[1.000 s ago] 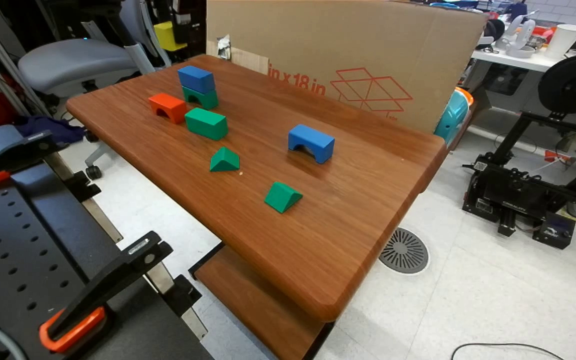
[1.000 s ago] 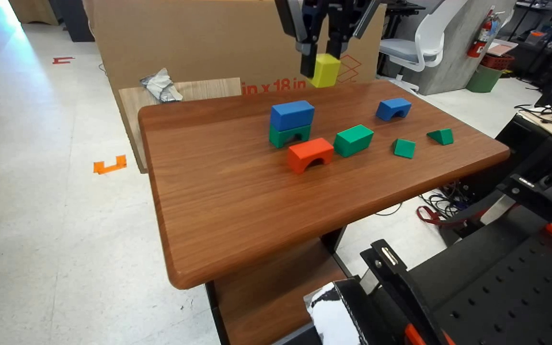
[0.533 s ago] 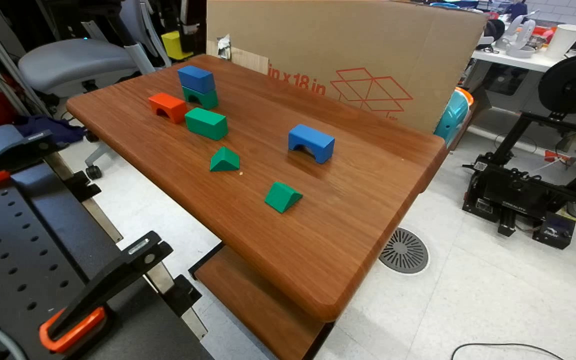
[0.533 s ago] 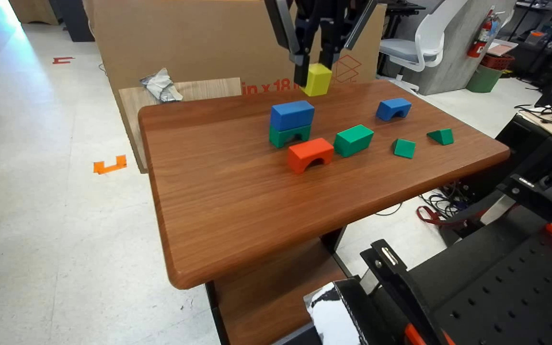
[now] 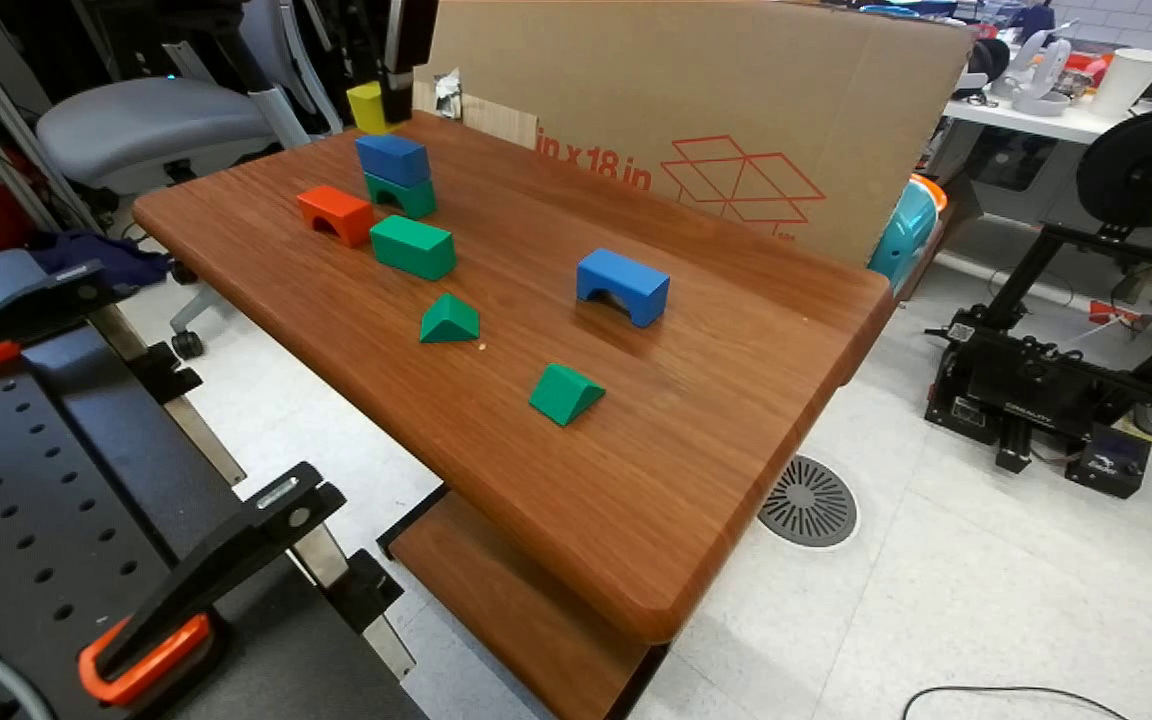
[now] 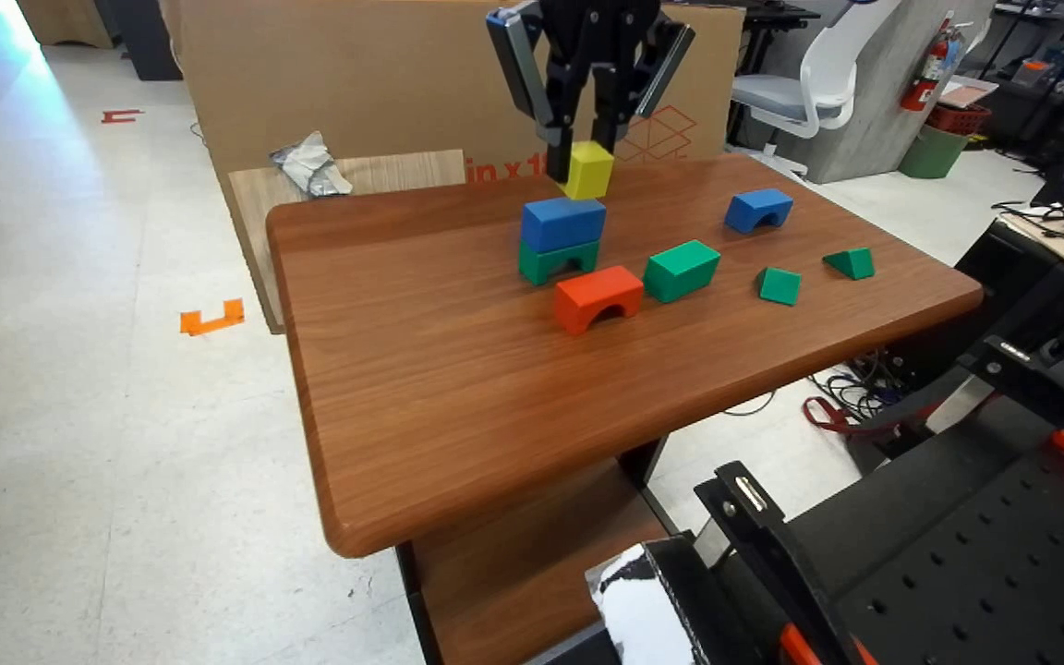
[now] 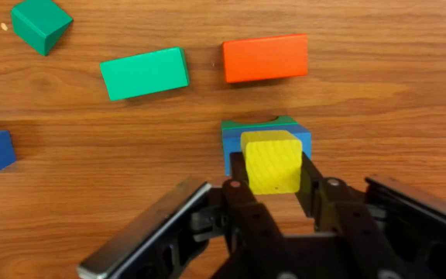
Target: Move the yellow block to the blue block to the left
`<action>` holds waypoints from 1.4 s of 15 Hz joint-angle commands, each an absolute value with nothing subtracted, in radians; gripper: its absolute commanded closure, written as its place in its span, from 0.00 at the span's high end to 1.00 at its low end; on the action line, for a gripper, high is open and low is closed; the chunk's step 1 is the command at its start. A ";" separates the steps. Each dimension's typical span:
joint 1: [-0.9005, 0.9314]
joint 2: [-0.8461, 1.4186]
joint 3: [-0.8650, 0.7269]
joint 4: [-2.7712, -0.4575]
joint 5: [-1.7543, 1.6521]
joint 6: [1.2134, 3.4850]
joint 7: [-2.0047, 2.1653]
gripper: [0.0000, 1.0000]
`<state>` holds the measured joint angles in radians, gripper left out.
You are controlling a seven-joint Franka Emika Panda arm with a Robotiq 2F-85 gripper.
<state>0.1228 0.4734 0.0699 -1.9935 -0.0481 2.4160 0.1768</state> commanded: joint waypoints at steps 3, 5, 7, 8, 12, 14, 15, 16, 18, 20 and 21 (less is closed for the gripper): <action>0.133 0.512 0.071 -1.952 -0.025 2.431 0.175 0.08; 0.136 0.520 0.070 -1.945 -0.028 2.428 0.175 0.08; 0.135 0.526 0.071 -1.941 -0.026 2.427 0.172 0.08; 0.136 0.529 0.070 -1.938 -0.027 2.427 0.172 0.08; 0.135 0.536 0.069 -1.930 -0.027 2.426 0.171 0.08; 0.134 0.538 0.069 -1.928 -0.026 2.422 0.170 0.28; 0.135 0.538 0.069 -1.929 -0.028 2.421 0.168 0.38; 0.135 0.538 0.069 -1.929 -0.028 2.420 0.169 0.59; 0.130 0.531 0.072 -1.934 -0.021 2.418 0.165 0.63; 0.123 0.512 0.077 -1.948 -0.010 2.421 0.160 0.75; 0.119 0.497 0.079 -1.960 -0.004 2.426 0.156 0.84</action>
<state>0.1272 0.5238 0.0728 -1.9474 -0.0453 2.4162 0.1768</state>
